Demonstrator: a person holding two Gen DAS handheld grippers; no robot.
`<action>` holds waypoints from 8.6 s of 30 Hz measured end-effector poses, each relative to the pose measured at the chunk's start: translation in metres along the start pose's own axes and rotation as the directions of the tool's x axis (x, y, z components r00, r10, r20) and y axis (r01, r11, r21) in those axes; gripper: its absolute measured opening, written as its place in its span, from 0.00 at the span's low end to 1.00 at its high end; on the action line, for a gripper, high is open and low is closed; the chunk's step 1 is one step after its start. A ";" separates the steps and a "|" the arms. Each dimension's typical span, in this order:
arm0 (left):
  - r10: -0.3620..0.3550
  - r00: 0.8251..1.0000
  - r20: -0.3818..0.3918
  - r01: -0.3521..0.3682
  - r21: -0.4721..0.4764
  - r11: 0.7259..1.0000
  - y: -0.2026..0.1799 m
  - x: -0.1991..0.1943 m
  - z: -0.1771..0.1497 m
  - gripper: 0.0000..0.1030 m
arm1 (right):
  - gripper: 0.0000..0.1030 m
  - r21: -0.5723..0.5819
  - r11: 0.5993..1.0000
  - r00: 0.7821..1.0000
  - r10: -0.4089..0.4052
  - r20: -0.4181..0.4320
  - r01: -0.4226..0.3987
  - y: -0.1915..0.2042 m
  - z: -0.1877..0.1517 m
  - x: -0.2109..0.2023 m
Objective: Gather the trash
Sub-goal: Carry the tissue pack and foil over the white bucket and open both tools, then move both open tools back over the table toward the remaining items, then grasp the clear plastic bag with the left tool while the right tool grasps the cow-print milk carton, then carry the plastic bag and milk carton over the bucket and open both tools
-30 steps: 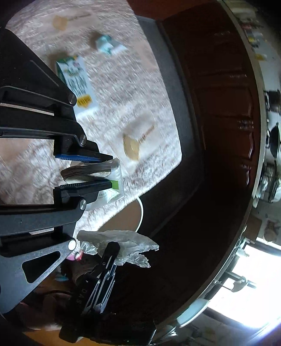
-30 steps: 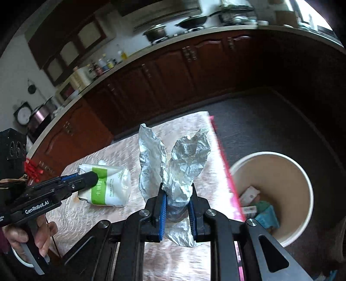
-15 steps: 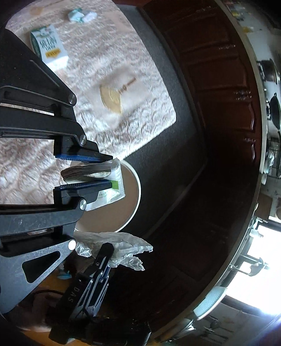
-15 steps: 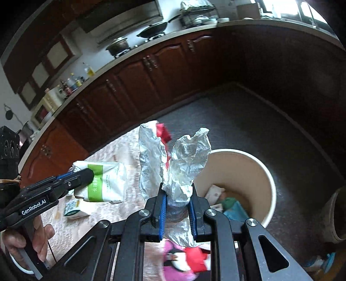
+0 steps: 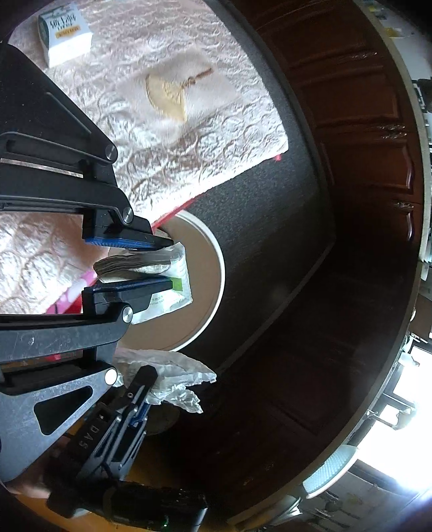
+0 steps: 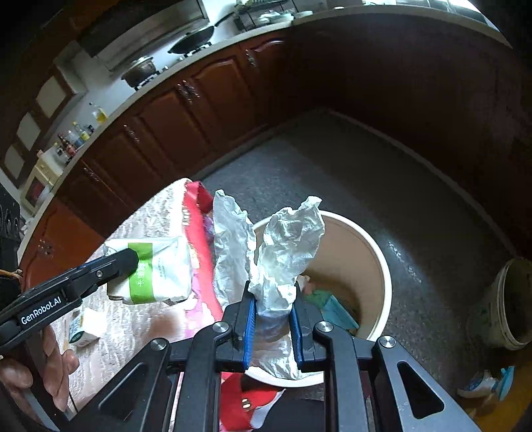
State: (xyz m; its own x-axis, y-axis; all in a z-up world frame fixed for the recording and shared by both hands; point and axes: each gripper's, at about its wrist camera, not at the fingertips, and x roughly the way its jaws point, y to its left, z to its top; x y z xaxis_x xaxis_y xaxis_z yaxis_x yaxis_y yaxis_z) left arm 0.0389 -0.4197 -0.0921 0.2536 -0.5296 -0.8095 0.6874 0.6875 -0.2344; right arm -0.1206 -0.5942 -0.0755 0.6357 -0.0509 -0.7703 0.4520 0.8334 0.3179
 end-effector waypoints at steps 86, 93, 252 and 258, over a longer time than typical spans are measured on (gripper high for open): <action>0.348 0.937 0.026 -0.307 -0.411 0.858 0.266 -0.159 -0.128 0.58 | 0.63 -0.392 0.898 0.975 0.137 -0.177 -0.198 0.252 -0.061 0.055; 0.357 0.934 -0.008 -0.318 -0.476 0.820 0.318 -0.139 -0.120 0.64 | 0.63 -0.421 0.875 0.961 0.152 -0.231 -0.240 0.275 -0.072 0.073; -0.029 0.998 -0.056 0.031 0.019 0.999 -0.011 0.032 -0.007 0.56 | 0.60 0.030 0.991 0.987 -0.125 -0.098 0.129 -0.012 -0.008 0.048; 0.007 1.000 -0.020 -0.007 0.020 1.000 -0.009 0.017 -0.016 0.56 | 0.61 0.034 0.992 0.989 -0.116 -0.087 0.119 -0.008 -0.010 0.043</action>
State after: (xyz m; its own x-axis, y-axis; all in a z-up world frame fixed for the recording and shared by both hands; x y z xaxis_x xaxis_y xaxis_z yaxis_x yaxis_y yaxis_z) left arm 0.0262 -0.4266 -0.1130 0.2451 -0.5145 -0.8217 0.6993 0.6809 -0.2177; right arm -0.1034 -0.5973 -0.1166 0.5222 -0.0991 -0.8470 0.5452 0.8025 0.2422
